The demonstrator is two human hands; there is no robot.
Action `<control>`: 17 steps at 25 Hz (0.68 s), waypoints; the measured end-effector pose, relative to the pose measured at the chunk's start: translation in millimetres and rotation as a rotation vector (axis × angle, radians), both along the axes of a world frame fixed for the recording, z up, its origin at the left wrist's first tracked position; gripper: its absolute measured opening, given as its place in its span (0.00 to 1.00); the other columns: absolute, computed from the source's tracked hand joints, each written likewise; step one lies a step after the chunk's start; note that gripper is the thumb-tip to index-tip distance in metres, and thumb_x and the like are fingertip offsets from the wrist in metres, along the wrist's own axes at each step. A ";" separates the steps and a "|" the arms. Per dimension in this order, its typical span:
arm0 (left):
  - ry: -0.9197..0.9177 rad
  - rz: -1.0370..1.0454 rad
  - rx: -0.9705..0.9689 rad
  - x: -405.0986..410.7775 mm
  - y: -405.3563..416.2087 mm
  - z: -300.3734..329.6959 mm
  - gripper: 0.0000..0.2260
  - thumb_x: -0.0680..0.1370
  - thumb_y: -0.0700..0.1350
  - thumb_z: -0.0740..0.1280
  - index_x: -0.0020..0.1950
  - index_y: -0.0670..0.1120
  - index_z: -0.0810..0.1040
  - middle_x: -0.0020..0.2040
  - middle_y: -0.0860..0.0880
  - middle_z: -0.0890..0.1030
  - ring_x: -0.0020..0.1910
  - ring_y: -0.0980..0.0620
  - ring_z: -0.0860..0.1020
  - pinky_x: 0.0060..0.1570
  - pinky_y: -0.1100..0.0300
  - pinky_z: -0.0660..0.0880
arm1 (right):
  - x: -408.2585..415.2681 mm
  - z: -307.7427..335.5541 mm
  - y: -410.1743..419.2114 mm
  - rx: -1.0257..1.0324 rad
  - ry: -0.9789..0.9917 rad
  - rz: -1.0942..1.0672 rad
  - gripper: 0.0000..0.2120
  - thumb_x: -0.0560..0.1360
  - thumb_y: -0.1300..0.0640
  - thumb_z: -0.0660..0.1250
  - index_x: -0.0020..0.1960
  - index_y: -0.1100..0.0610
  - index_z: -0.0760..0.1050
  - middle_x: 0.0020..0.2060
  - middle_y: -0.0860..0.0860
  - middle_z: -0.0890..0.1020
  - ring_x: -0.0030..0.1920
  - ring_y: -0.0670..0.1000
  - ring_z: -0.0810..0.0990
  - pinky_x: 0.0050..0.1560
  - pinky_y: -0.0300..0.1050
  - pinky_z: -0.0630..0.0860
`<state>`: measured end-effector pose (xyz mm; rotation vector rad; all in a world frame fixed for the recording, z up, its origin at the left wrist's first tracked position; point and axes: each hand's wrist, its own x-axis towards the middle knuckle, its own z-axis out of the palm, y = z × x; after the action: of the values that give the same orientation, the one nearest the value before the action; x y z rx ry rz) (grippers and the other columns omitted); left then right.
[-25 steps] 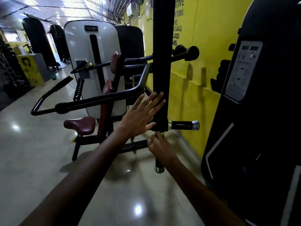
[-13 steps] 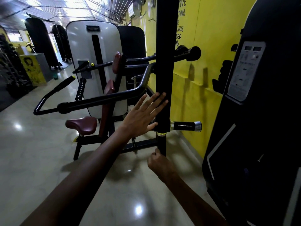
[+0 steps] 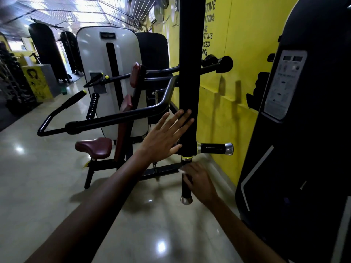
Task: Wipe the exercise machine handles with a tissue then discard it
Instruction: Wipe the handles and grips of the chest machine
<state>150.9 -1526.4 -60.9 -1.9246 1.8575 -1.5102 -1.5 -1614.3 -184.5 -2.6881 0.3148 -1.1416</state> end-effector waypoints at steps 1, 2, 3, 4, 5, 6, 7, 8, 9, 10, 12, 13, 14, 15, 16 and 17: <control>0.004 -0.002 0.004 0.5 0.3 0.8 0.38 0.78 0.62 0.58 0.78 0.45 0.44 0.78 0.43 0.44 0.77 0.45 0.45 0.74 0.45 0.48 | -0.2 3.4 -3.0 0.061 -0.096 -0.012 0.07 0.73 0.61 0.64 0.49 0.59 0.79 0.45 0.52 0.80 0.48 0.49 0.75 0.49 0.37 0.69; 0.009 -0.003 0.007 0.9 0.8 0.9 0.38 0.78 0.62 0.58 0.78 0.45 0.44 0.78 0.43 0.44 0.77 0.45 0.45 0.74 0.45 0.48 | -1.7 4.0 -5.4 0.156 -0.185 -0.033 0.06 0.75 0.61 0.63 0.48 0.58 0.78 0.43 0.51 0.78 0.46 0.48 0.75 0.46 0.36 0.69; 0.013 -0.003 0.008 1.4 0.7 0.4 0.38 0.77 0.62 0.58 0.78 0.45 0.44 0.78 0.43 0.44 0.77 0.45 0.45 0.74 0.45 0.48 | -5.4 5.3 -5.4 0.271 -0.278 -0.066 0.05 0.76 0.60 0.62 0.46 0.58 0.77 0.41 0.49 0.77 0.43 0.48 0.75 0.43 0.37 0.70; 0.015 0.000 0.009 1.5 0.4 -0.1 0.38 0.77 0.62 0.58 0.78 0.45 0.44 0.78 0.43 0.44 0.77 0.45 0.45 0.74 0.45 0.48 | -8.6 4.4 -6.3 0.400 -0.364 -0.135 0.05 0.76 0.58 0.62 0.45 0.57 0.75 0.39 0.49 0.77 0.40 0.48 0.75 0.39 0.39 0.71; 0.015 0.004 0.010 1.4 0.1 -0.5 0.38 0.77 0.62 0.58 0.78 0.45 0.44 0.78 0.43 0.44 0.77 0.44 0.45 0.74 0.45 0.48 | -10.0 3.1 -8.3 0.530 -0.413 -0.211 0.05 0.75 0.57 0.62 0.43 0.57 0.74 0.37 0.50 0.77 0.38 0.49 0.76 0.37 0.42 0.72; 0.013 0.007 0.011 1.1 -0.3 -0.7 0.38 0.77 0.62 0.58 0.78 0.45 0.43 0.78 0.43 0.44 0.77 0.44 0.45 0.74 0.45 0.48 | -9.9 1.2 -12.3 0.652 -0.417 -0.266 0.05 0.74 0.56 0.63 0.42 0.57 0.74 0.36 0.50 0.78 0.37 0.50 0.76 0.36 0.43 0.73; 0.013 0.008 0.011 0.9 -0.7 -0.8 0.38 0.77 0.62 0.58 0.78 0.45 0.43 0.78 0.42 0.44 0.77 0.44 0.45 0.74 0.45 0.48 | -8.1 1.2 -14.9 0.733 -0.390 -0.270 0.06 0.73 0.54 0.64 0.41 0.57 0.74 0.35 0.50 0.78 0.36 0.49 0.77 0.36 0.41 0.73; 0.015 0.007 0.010 0.8 -0.8 -0.8 0.38 0.77 0.62 0.58 0.78 0.45 0.43 0.78 0.42 0.44 0.77 0.44 0.45 0.74 0.45 0.48 | -4.6 1.2 -17.6 0.793 -0.357 -0.241 0.08 0.71 0.51 0.65 0.41 0.56 0.74 0.34 0.49 0.79 0.35 0.46 0.77 0.35 0.37 0.72; 0.017 0.005 0.011 1.0 -0.8 -0.6 0.39 0.77 0.61 0.58 0.78 0.45 0.43 0.78 0.42 0.44 0.77 0.44 0.45 0.74 0.45 0.48 | 0.8 1.6 -21.6 0.856 -0.330 -0.198 0.09 0.70 0.49 0.66 0.40 0.56 0.75 0.34 0.47 0.79 0.35 0.44 0.78 0.35 0.35 0.72; 0.020 0.003 0.012 1.0 -0.7 -0.3 0.39 0.77 0.61 0.58 0.78 0.45 0.43 0.78 0.42 0.44 0.77 0.44 0.45 0.74 0.45 0.48 | 8.9 2.0 -25.7 0.950 -0.309 -0.153 0.08 0.70 0.51 0.67 0.40 0.55 0.77 0.34 0.48 0.80 0.35 0.45 0.78 0.35 0.34 0.73; 0.013 0.005 0.014 0.8 -0.7 -0.3 0.39 0.77 0.62 0.58 0.78 0.45 0.43 0.78 0.42 0.44 0.77 0.44 0.45 0.74 0.45 0.47 | 24.4 1.6 -31.8 1.108 -0.209 -0.132 0.04 0.72 0.60 0.68 0.43 0.56 0.81 0.38 0.51 0.83 0.39 0.49 0.80 0.37 0.40 0.76; 0.008 0.004 0.014 1.1 -0.6 -0.7 0.39 0.77 0.62 0.58 0.78 0.45 0.42 0.78 0.42 0.44 0.77 0.44 0.45 0.74 0.45 0.47 | 30.0 0.3 -33.6 1.132 -0.168 -0.144 0.06 0.72 0.63 0.67 0.44 0.56 0.82 0.40 0.52 0.84 0.40 0.51 0.80 0.39 0.42 0.77; 0.011 -0.001 0.014 1.3 -0.2 -0.8 0.39 0.77 0.62 0.58 0.78 0.45 0.42 0.78 0.42 0.43 0.77 0.44 0.45 0.74 0.45 0.47 | 33.7 -2.4 -35.6 1.158 -0.156 -0.147 0.08 0.73 0.65 0.66 0.44 0.56 0.82 0.40 0.53 0.83 0.40 0.51 0.80 0.38 0.43 0.76; 0.020 -0.010 0.016 1.5 0.2 -1.0 0.39 0.78 0.61 0.58 0.78 0.45 0.42 0.78 0.43 0.43 0.77 0.44 0.45 0.74 0.46 0.47 | 33.3 -2.1 -34.5 1.193 -0.164 -0.122 0.10 0.74 0.68 0.64 0.42 0.56 0.81 0.37 0.53 0.82 0.38 0.50 0.78 0.37 0.42 0.74; 0.031 -0.016 0.020 2.0 0.9 -0.5 0.39 0.78 0.61 0.58 0.78 0.45 0.43 0.78 0.43 0.42 0.77 0.44 0.45 0.74 0.46 0.47 | 31.9 -2.1 -32.6 1.213 -0.170 -0.097 0.12 0.74 0.70 0.63 0.39 0.57 0.80 0.35 0.52 0.80 0.36 0.49 0.76 0.35 0.40 0.72; 0.043 -0.020 0.024 2.6 1.5 -0.3 0.38 0.78 0.61 0.58 0.78 0.45 0.43 0.78 0.43 0.42 0.77 0.44 0.45 0.74 0.46 0.47 | 29.5 -6.4 -32.1 1.205 -0.149 -0.084 0.13 0.74 0.72 0.62 0.38 0.59 0.78 0.33 0.52 0.78 0.35 0.49 0.75 0.34 0.39 0.72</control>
<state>153.5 -1525.0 -61.2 -1.9487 1.9087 -1.4561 28.0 -1646.4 -190.9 -1.5312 0.7795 -0.7558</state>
